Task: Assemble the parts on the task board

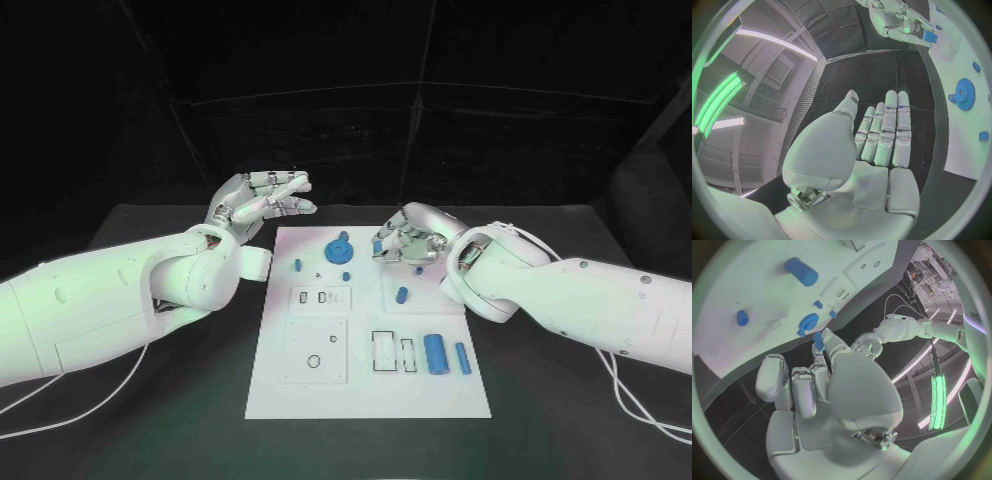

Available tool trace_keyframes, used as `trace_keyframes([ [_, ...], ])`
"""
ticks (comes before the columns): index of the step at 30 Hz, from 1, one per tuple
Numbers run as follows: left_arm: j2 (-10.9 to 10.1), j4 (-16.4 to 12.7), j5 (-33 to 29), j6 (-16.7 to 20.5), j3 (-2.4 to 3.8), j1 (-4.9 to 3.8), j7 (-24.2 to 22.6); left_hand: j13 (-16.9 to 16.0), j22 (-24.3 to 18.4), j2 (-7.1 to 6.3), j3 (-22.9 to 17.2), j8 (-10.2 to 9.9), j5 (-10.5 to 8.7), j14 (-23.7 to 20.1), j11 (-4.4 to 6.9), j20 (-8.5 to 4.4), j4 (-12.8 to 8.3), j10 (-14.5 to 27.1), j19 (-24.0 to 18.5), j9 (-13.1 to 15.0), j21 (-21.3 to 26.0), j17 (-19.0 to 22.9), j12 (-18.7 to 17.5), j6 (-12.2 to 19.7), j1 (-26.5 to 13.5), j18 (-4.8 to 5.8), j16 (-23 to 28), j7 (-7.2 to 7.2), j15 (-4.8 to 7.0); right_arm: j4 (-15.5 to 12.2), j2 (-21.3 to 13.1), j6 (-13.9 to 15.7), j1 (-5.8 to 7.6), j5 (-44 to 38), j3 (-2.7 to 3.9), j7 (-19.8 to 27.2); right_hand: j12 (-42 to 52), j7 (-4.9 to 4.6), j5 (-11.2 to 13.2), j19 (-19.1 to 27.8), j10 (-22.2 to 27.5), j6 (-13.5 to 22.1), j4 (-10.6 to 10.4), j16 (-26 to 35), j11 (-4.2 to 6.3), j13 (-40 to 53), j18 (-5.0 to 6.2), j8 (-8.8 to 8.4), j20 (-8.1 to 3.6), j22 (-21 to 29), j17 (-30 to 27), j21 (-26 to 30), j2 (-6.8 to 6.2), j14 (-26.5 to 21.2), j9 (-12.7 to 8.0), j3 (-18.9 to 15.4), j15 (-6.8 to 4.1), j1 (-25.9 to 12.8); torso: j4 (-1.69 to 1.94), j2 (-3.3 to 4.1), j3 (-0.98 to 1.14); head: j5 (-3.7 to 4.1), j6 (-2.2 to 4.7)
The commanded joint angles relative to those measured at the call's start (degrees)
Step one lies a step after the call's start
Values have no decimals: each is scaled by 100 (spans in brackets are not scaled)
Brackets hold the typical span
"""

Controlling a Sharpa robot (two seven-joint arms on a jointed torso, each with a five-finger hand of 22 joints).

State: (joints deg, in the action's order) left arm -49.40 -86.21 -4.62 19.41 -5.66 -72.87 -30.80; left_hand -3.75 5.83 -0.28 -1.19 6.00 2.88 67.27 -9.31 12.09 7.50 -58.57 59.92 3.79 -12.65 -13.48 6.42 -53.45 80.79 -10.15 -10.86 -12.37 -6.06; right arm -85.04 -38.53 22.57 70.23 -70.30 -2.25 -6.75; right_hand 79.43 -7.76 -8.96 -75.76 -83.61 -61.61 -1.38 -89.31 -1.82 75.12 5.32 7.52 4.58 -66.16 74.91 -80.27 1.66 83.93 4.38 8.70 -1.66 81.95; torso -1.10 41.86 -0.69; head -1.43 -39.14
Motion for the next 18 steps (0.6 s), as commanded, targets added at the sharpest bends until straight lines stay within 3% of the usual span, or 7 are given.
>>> trace_keyframes([
  [1,42,46,30,-102,4,-9,-10,-8,-11,56,11,-10,-3,-22,7,15,-44,-58,24,8,30,-13,3,-67,5,-30,25,6,6,34,285,57,7,-377,0,-523,-69,131,2,7,50,-172,3,6,10,400,-43,-5,-22,12,1298,-15,57,560,24,47,-40,18,29,-37,-19,-40,-43],
  [5,74,82,30,-101,4,-9,-4,-12,-17,64,21,-3,-3,-18,15,12,-51,-106,31,9,40,-25,17,-95,-4,-31,38,9,10,93,586,-27,-20,-607,-4,-683,-73,131,2,10,53,-172,4,7,10,396,-42,-5,-22,18,1296,-13,56,559,23,48,-40,18,42,-46,-35,-97,-74],
  [8,95,101,30,-99,4,-9,0,-19,-23,73,29,-1,-3,-14,24,9,-57,-163,37,8,49,-37,37,-115,-9,-31,49,12,14,142,784,-110,-52,-769,-11,-801,-89,131,8,19,61,-171,8,13,10,384,-38,-10,-22,33,1281,-6,46,556,22,54,-40,10,37,-39,-31,-130,-88],
  [13,112,115,30,-99,4,-10,4,-22,-25,76,32,-1,-3,-12,27,8,-60,-184,39,7,53,-42,44,-122,-12,-32,54,14,16,160,946,-213,-86,-974,-165,-928,-101,130,13,28,67,-170,12,15,10,374,-36,-15,-23,47,1273,0,37,554,20,60,-40,2,32,-33,-18,-174,-118],
  [18,121,130,30,-96,4,-11,5,-22,-25,76,32,-1,-3,-12,27,8,-60,-184,39,7,53,-42,44,-122,-12,-32,54,14,16,177,1031,-265,-135,-1110,-243,-1011,-107,128,16,26,69,-169,14,17,9,371,-37,-21,-23,44,1271,0,23,553,17,65,-40,-14,27,-30,-13,-212,-144],
])
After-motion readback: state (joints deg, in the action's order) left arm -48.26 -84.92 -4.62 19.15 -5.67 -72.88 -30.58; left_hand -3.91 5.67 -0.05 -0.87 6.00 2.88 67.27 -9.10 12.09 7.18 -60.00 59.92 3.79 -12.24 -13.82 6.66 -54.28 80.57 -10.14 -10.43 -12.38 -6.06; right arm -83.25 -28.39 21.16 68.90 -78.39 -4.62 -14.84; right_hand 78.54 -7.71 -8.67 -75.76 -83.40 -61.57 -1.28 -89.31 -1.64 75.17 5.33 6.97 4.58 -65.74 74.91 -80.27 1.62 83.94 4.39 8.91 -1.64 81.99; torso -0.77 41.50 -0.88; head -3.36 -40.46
